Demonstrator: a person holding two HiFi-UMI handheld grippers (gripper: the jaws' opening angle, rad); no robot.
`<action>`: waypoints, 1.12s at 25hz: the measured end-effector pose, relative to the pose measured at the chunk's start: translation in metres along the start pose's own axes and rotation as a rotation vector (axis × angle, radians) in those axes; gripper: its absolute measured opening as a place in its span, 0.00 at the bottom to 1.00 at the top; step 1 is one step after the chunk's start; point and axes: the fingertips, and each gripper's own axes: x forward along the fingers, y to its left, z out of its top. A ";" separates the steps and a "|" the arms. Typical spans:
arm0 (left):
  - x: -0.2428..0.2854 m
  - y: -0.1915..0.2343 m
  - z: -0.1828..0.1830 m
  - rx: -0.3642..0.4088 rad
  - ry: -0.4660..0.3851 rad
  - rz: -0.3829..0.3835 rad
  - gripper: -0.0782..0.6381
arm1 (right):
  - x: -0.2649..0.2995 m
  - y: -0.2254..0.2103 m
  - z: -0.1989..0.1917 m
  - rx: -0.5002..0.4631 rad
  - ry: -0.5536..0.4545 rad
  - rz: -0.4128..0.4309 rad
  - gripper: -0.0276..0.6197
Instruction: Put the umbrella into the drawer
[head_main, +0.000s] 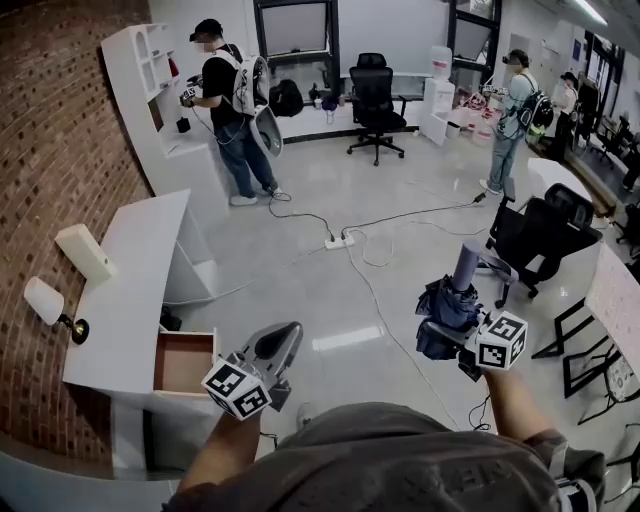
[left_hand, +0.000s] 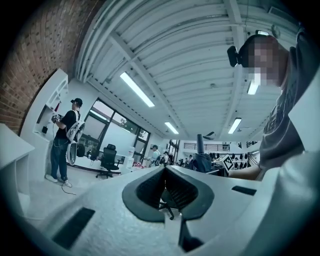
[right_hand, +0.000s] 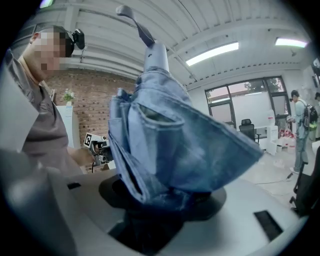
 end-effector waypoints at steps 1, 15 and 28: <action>0.003 0.020 0.005 0.000 -0.003 -0.012 0.11 | 0.016 -0.003 0.005 0.001 -0.002 -0.009 0.41; 0.024 0.243 0.065 0.011 0.009 -0.064 0.11 | 0.224 -0.041 0.076 0.030 -0.025 -0.035 0.41; 0.093 0.318 0.043 0.004 0.056 0.064 0.11 | 0.299 -0.155 0.071 0.061 0.006 0.076 0.41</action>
